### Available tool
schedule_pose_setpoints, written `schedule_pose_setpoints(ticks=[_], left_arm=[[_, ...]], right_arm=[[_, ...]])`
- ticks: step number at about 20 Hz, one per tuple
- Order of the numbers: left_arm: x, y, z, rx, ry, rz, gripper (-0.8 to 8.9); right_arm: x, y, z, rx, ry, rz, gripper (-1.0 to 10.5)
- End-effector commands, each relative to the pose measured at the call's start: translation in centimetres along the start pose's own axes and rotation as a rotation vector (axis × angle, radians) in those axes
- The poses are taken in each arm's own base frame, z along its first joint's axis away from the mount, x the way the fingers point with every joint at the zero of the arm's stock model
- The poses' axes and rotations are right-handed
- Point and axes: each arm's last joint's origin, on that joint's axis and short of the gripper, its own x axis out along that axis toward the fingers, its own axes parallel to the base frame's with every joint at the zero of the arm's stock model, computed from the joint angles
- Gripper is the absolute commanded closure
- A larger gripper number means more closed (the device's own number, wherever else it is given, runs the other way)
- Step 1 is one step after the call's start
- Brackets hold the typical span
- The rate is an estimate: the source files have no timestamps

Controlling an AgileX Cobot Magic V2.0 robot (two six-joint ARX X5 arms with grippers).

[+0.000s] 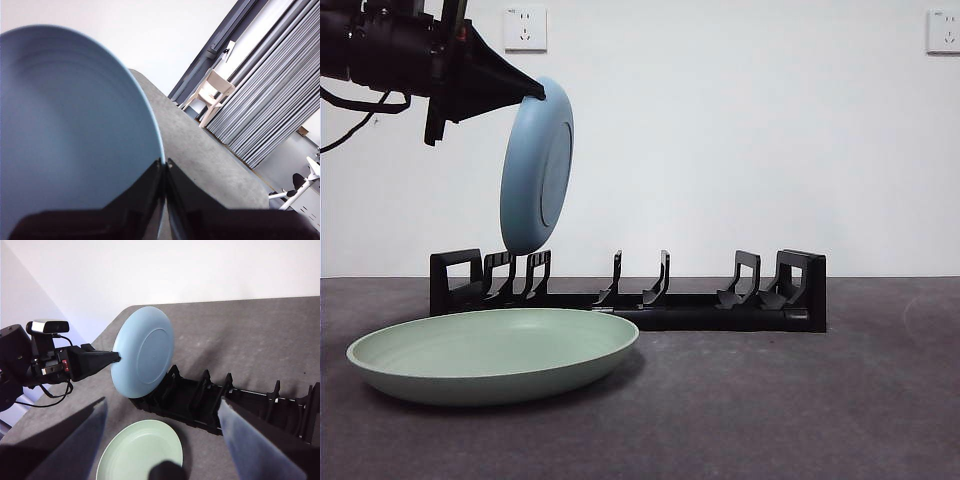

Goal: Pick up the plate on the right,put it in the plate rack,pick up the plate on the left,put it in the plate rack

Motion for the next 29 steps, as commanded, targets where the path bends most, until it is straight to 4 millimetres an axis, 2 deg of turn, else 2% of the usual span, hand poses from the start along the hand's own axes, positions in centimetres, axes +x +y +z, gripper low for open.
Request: schedule_pose_setpoints(ticks=[1, 11, 15, 16, 23, 29], left_arm=[[0.1, 0.2, -0.1, 0.006, 0.001, 0.012, 8.23], [0.1, 1.6, -1.5, -0.038, 0.049, 0.195, 7.96], [0.1, 1.7, -1.7, -0.050, 0.045, 0.245, 4.94], [0.1, 1.7, -1.7, -0.051, 0.046, 0.246, 4.59], [0.1, 1.4, -1.3, -0.014, 0.047, 0.214, 4.58], [-0.9, -1.4, 0.5, 0.146, 0.024, 0.153, 4.59]], right_arm=[[0.1, 0.0, 0.1, -0.011, -0.005, 0.001, 5.7], [0.1, 0.0, 0.1, -0.012, -0.004, 0.001, 5.7], [0.4, -0.1, 0.0, -0.007, 0.009, 0.001, 5.7], [0.5, -0.1, 0.0, -0.006, 0.012, 0.001, 5.7], [1.7, -0.7, -0.4, 0.014, 0.062, -0.004, 5.7], [4.1, -1.9, -1.8, 0.072, 0.216, -0.034, 5.7]])
